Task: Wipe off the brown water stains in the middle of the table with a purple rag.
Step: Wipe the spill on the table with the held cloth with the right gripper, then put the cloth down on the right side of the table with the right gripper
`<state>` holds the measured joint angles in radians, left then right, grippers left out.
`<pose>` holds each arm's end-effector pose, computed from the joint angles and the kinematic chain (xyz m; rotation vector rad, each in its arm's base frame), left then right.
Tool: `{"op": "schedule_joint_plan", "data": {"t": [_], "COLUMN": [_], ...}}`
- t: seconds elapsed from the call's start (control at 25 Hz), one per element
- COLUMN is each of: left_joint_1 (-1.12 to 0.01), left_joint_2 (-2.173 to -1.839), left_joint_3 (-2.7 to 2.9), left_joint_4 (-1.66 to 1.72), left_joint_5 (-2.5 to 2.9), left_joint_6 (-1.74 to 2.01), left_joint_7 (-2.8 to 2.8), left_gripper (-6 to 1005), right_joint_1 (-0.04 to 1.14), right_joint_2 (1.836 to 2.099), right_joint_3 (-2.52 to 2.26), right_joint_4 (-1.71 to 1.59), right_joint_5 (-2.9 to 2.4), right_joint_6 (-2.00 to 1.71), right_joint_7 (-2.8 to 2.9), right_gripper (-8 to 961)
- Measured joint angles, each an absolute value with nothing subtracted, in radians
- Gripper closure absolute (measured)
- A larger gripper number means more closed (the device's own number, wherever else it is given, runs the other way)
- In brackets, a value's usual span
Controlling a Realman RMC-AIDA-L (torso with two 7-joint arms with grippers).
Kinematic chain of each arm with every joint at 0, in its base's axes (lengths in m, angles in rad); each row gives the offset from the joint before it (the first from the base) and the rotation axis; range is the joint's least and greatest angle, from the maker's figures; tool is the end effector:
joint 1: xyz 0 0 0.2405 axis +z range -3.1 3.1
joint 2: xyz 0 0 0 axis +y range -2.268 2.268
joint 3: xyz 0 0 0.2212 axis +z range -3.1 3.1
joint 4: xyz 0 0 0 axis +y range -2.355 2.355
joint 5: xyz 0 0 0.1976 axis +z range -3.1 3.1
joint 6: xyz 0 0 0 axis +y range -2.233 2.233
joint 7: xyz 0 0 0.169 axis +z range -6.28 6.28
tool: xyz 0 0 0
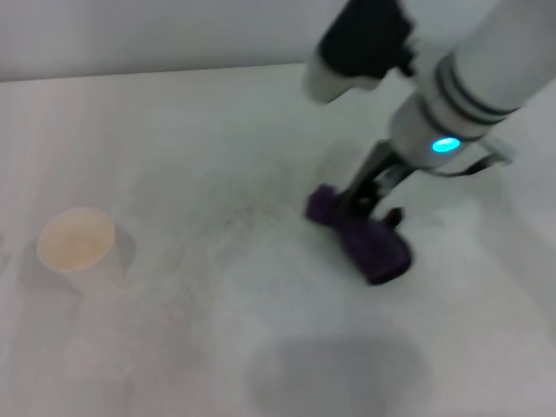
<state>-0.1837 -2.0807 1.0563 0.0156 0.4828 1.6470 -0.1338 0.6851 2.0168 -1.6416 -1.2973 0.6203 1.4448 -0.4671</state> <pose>-0.3183 0.2330 0.0494 -1.5125 -0.2952 -0.7047 0.1456 0.3341 -0.0359 -2.6426 0.7528 -0.5768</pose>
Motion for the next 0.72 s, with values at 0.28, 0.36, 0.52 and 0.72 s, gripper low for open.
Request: {"op": "schedule_joint_plan", "data": {"t": [0.28,0.36,0.52,0.72], "left_joint_1": [-0.189,-0.195,-0.204,-0.204], "left_joint_2": [-2.080,-2.080,-2.080,-2.081], "left_joint_3": [1.052,1.051,1.051,1.052], "left_joint_4": [0.019,0.018,0.012,0.011], "left_joint_5": [0.479,0.478,0.477,0.477], "left_joint_6": [1.652,1.651,1.647,1.644], "left_joint_7": [-0.134,-0.134,-0.133,-0.133], "left_gripper": [112,112,112,112], "right_joint_1": [0.643,0.642,0.642,0.659], "right_joint_2": [2.015,2.015,2.015,2.016], "right_joint_3": [-1.549,-1.541,-1.522,-1.511], "right_joint_4": [-1.310,-1.307,-1.288,-1.191], "right_joint_5": [0.428,0.379,0.346,0.297], "right_joint_6": [1.492,1.495,1.488,1.463], "right_joint_7": [-0.423,-0.409,-0.401,-0.380], "right_gripper": [826,823,815,806]}}
